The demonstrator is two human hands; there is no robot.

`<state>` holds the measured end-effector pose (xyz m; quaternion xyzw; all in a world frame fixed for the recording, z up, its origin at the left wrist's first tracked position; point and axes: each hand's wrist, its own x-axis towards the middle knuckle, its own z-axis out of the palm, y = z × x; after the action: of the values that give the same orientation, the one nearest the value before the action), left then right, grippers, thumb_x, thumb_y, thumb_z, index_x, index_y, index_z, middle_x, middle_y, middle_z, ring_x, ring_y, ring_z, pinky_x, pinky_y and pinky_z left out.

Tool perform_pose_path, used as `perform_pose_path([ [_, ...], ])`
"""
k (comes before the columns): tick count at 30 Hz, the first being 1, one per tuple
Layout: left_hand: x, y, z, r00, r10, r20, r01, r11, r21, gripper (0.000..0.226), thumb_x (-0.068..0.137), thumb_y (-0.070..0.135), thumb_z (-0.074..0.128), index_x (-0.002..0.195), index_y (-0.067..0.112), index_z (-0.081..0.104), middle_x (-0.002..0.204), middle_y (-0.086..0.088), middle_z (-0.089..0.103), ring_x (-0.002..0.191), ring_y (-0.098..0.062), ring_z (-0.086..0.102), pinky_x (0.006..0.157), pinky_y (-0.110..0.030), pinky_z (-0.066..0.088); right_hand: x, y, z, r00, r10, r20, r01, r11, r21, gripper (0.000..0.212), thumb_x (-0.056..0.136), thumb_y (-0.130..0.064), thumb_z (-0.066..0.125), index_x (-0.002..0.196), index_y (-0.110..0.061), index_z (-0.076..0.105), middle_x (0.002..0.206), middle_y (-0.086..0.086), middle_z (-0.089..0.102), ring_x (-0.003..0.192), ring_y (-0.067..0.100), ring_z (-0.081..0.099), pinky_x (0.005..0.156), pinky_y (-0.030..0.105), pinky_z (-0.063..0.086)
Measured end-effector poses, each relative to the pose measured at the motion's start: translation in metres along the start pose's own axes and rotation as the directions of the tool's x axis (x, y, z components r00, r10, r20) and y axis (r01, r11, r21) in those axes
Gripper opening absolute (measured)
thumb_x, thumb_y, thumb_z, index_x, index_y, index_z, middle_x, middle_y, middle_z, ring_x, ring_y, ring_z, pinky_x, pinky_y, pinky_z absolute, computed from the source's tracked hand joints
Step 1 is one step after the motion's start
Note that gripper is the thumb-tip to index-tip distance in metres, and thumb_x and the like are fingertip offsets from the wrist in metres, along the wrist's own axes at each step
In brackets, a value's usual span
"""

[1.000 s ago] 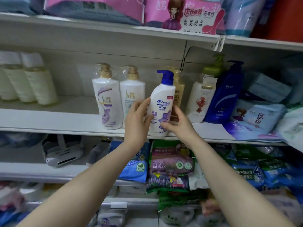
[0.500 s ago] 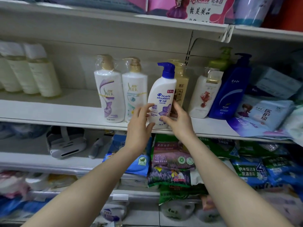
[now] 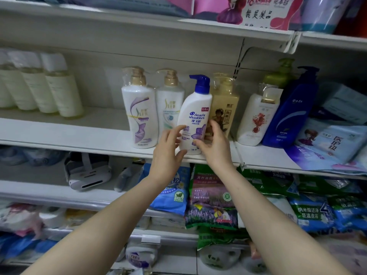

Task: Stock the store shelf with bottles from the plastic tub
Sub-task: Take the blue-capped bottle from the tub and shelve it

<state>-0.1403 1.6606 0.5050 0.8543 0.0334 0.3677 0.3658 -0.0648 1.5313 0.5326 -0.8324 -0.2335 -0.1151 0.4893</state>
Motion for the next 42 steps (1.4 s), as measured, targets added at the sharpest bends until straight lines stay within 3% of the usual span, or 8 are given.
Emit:
perform_pose_path([
  [8, 0.003, -0.004, 0.009, 0.997, 0.023, 0.069, -0.023, 1.000, -0.010, 0.072, 0.081, 0.002, 0.074, 0.139, 0.034, 0.045, 0.123, 0.008, 0.043, 0.099, -0.009, 0.052, 0.092, -0.038, 0.054, -0.002, 0.013, 0.011, 0.994, 0.061, -0.090, -0.063, 0.998, -0.016, 0.060, 0.079, -0.023, 0.082, 0.126, -0.026, 0.046, 0.120, -0.001, 0.066, 0.093, 0.018, 0.070, 0.085, 0.045, 0.059],
  [27, 0.027, -0.021, 0.016, 0.994, 0.030, 0.105, -0.030, 1.000, 0.002, 0.075, 0.079, 0.000, 0.073, 0.141, 0.030, 0.042, 0.128, 0.002, 0.042, 0.107, -0.013, 0.052, 0.094, -0.042, 0.052, 0.017, 0.012, 0.036, 0.969, 0.073, -0.237, -0.098, 0.991, -0.096, 0.047, 0.079, -0.020, 0.082, 0.112, -0.019, 0.049, 0.111, 0.004, 0.065, 0.093, 0.027, 0.068, 0.083, 0.045, 0.055],
  [32, 0.032, -0.025, 0.017, 0.992, 0.034, 0.121, -0.036, 0.999, 0.014, 0.076, 0.080, 0.001, 0.072, 0.144, 0.030, 0.040, 0.128, 0.001, 0.043, 0.106, -0.012, 0.051, 0.095, -0.040, 0.052, 0.018, 0.013, 0.044, 0.950, 0.079, -0.301, -0.105, 0.992, -0.074, 0.039, 0.079, -0.022, 0.082, 0.104, -0.018, 0.051, 0.101, -0.005, 0.061, 0.088, 0.022, 0.067, 0.078, 0.045, 0.057],
  [38, 0.039, -0.032, 0.019, 0.990, 0.042, 0.131, -0.047, 0.998, 0.030, 0.076, 0.081, 0.002, 0.071, 0.146, 0.027, 0.040, 0.129, -0.002, 0.044, 0.109, -0.015, 0.053, 0.096, -0.040, 0.051, 0.023, 0.012, 0.051, 0.939, 0.101, -0.327, -0.142, 0.984, -0.105, 0.036, 0.080, -0.024, 0.081, 0.100, -0.019, 0.051, 0.101, -0.001, 0.066, 0.090, 0.020, 0.066, 0.076, 0.035, 0.053],
  [42, 0.041, -0.037, 0.020, 0.988, 0.035, 0.154, -0.041, 0.998, 0.041, 0.078, 0.082, 0.005, 0.071, 0.149, 0.026, 0.038, 0.134, -0.005, 0.043, 0.115, -0.021, 0.054, 0.098, -0.043, 0.050, 0.027, 0.009, 0.053, 0.942, 0.095, -0.321, -0.150, 0.977, -0.151, 0.030, 0.081, -0.023, 0.080, 0.095, -0.017, 0.055, 0.103, -0.001, 0.065, 0.092, 0.020, 0.062, 0.073, 0.026, 0.040],
])
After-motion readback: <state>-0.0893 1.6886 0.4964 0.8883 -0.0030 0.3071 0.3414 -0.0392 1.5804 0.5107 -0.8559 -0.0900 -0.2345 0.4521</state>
